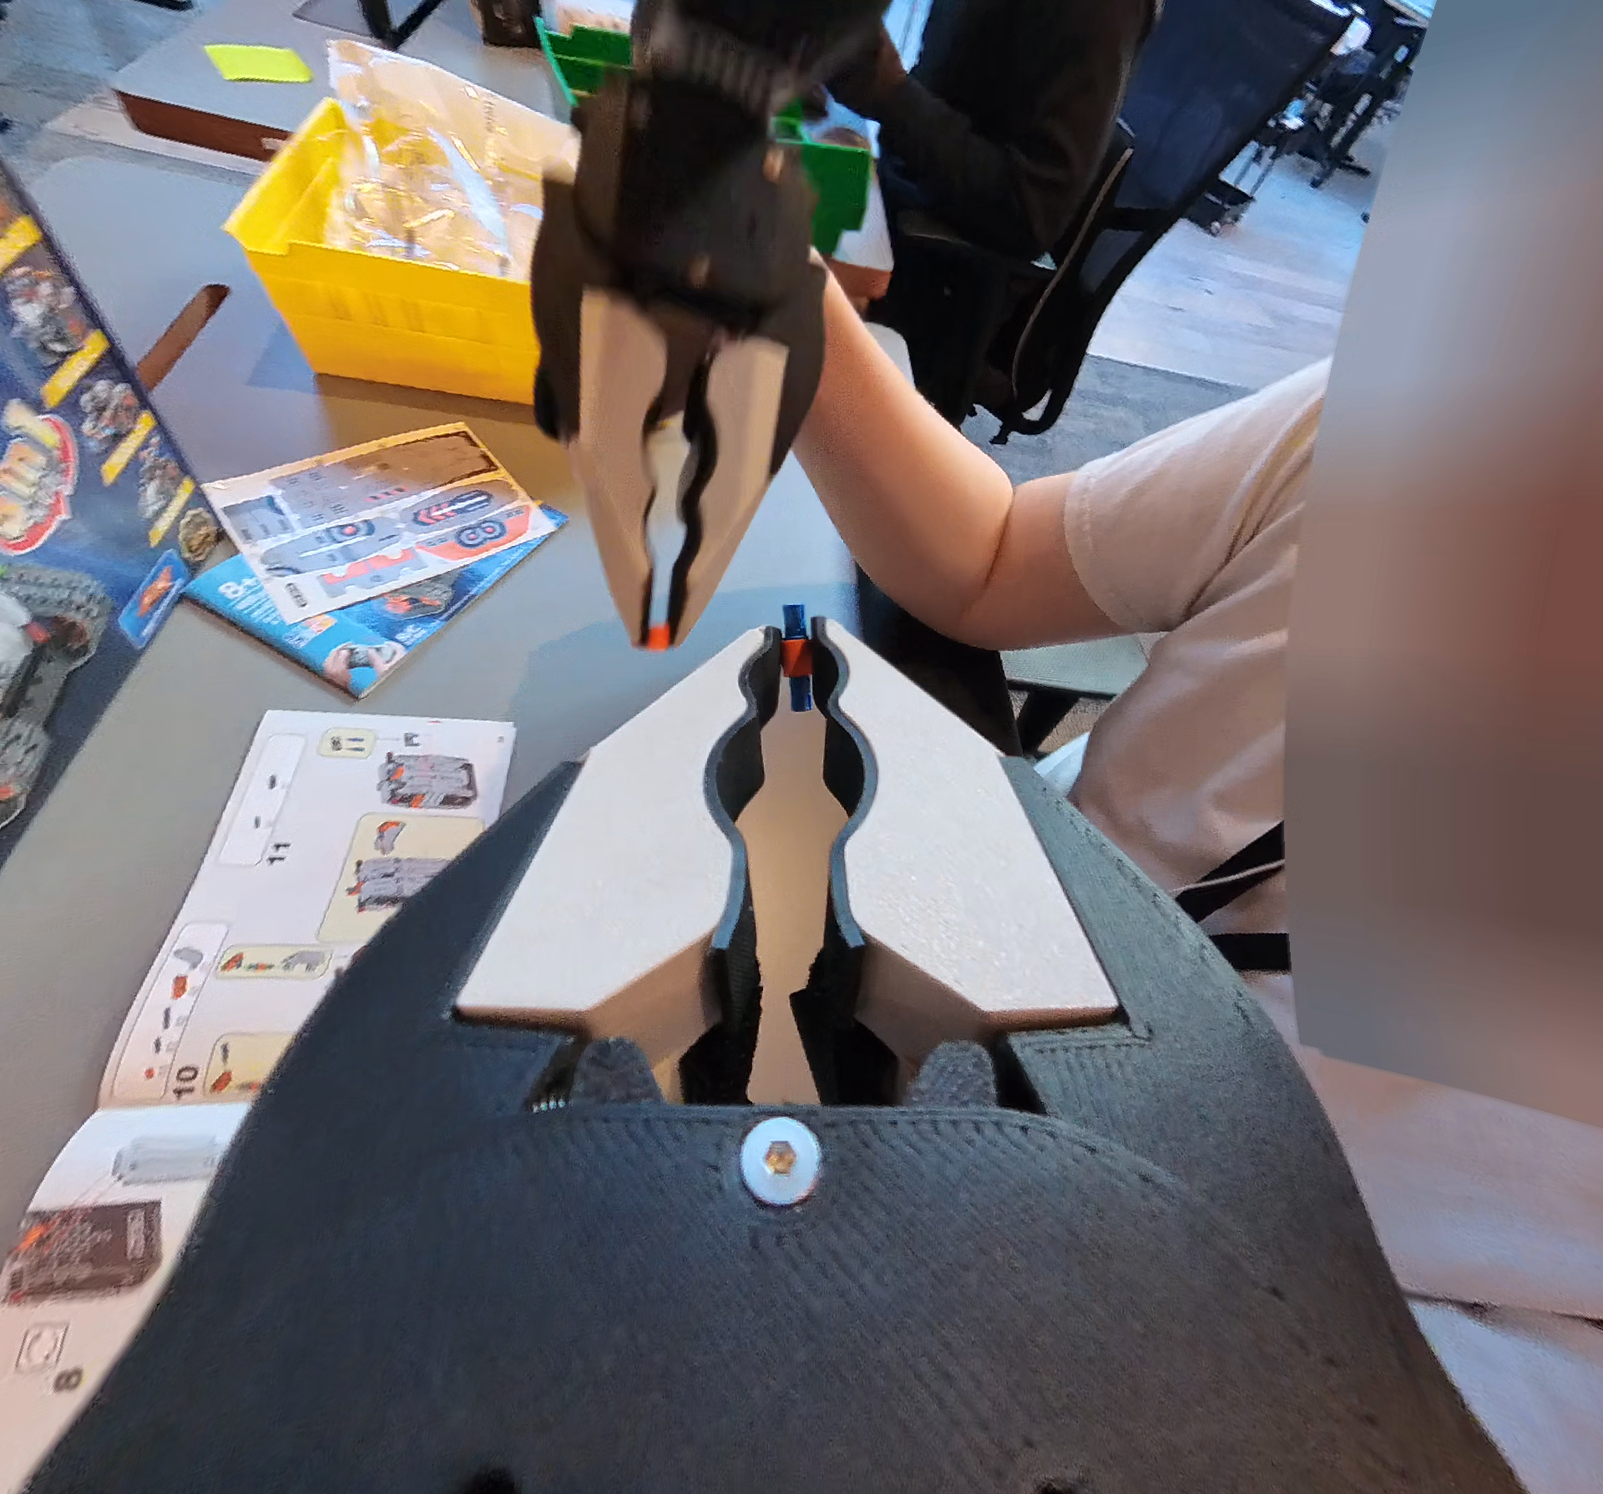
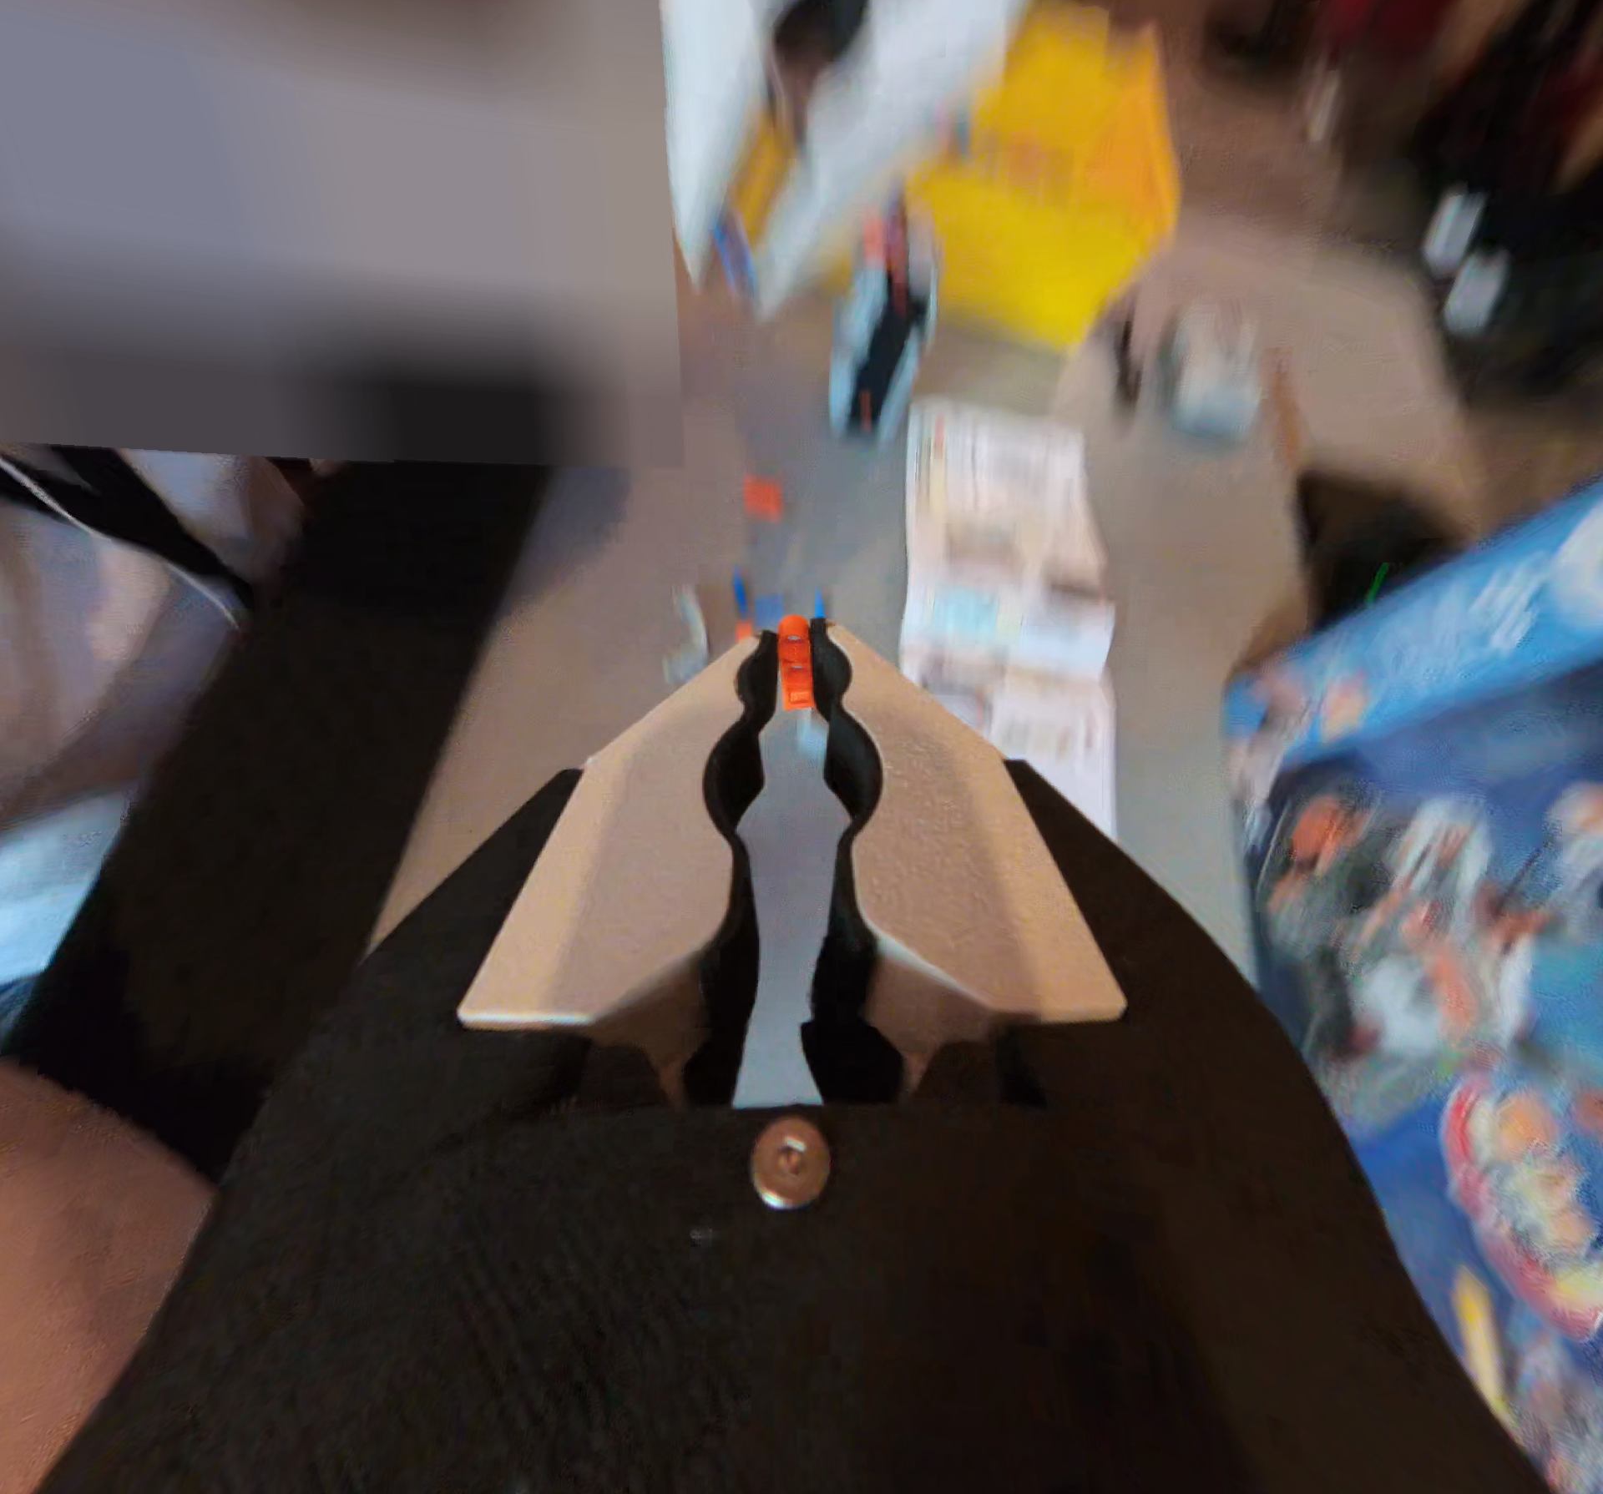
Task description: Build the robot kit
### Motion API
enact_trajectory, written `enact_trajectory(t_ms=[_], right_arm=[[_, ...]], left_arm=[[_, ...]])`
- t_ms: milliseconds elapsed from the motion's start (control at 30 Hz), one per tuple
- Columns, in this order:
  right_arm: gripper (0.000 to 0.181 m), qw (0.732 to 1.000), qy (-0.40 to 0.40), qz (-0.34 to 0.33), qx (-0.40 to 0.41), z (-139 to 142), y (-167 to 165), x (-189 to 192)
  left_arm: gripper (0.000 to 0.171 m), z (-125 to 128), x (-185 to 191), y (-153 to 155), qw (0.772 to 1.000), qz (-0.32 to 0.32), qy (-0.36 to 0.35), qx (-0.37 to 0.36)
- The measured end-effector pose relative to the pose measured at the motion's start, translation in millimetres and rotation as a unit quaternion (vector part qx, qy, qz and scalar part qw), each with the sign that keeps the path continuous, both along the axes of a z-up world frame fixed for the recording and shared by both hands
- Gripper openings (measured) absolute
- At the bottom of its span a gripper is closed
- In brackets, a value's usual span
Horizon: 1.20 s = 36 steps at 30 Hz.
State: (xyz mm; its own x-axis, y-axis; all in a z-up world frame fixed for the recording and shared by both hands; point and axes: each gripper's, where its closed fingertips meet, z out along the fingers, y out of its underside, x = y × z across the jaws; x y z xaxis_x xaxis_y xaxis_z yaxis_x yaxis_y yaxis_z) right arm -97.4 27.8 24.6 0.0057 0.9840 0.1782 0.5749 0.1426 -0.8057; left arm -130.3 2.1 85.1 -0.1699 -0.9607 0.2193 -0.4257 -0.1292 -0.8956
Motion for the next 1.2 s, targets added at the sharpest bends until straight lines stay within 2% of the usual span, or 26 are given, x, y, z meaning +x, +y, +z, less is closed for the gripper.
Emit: enact_trajectory(t_ms=[67,133,267,467,667,733,800,900,967,1033,1100,1133,1200], right_arm=[[0.006,0.989,-0.12,-0.037,-0.079,-61.3,13.7,14.9],[0.006,0.966,-0.217,-0.076,-0.119,-108.6,28.0,29.6],[0.006,0.923,-0.344,-0.098,-0.141,-158.3,31.0,48.5],[0.006,0.893,-0.412,-0.103,-0.148,-192.7,33.2,52.2],[0.006,0.893,-0.418,-0.102,-0.13,-195.1,35.2,45.8],[0.012,0.893,-0.415,-0.103,-0.136,-194.7,34.3,44.6],[0.025,0.9,-0.402,-0.103,-0.135,-190.7,35.5,43.5],[0.026,0.932,-0.331,-0.103,-0.109,-160.6,41.1,34.8],[0.025,0.966,-0.238,-0.096,-0.032,-114.2,49.1,18.0],[0.024,0.992,-0.104,-0.044,0.049,-50.7,32.7,-13.8],[0.023,0.989,0.002,0.018,0.146,3.0,5.1,-41.4],[0.023,0.982,0.026,0.038,0.185,17.4,-6.3,-49.5],[0.023,0.973,0.031,0.046,0.223,28.8,-16.9,-57.5]], left_arm=[[0.005,6.8,-8.8,6.2,1.0,0.017,-0.014,-0.003],[0.005,14.6,-19.9,12.9,0.999,0.041,-0.027,0.001],[0.005,30.4,-41.6,19.0,0.995,0.076,-0.056,0.009],[0.005,32.9,-45.4,18.2,0.995,0.077,-0.06,0.007],[0.005,29.0,-36.4,10.5,0.997,0.06,-0.049,0.011],[0.005,27.7,-35.9,10.3,0.997,0.058,-0.046,0.012],[0.005,27.5,-36.6,11.5,0.997,0.058,-0.047,0.009],[0.005,17.1,-38.3,12.2,0.998,0.051,-0.025,-0.005],[0.005,1.0,-38.2,12.6,0.999,0.037,0.01,-0.023],[0.005,-13.2,-36.0,11.5,0.998,0.018,0.039,-0.043],[0.005,-24.0,-33.1,4.8,0.997,-0.01,0.063,-0.053],[0.005,-28.3,-31.1,3.0,0.996,-0.017,0.073,-0.052],[0.005,-32.5,-27.2,-1.8,0.995,-0.028,0.083,-0.055]])
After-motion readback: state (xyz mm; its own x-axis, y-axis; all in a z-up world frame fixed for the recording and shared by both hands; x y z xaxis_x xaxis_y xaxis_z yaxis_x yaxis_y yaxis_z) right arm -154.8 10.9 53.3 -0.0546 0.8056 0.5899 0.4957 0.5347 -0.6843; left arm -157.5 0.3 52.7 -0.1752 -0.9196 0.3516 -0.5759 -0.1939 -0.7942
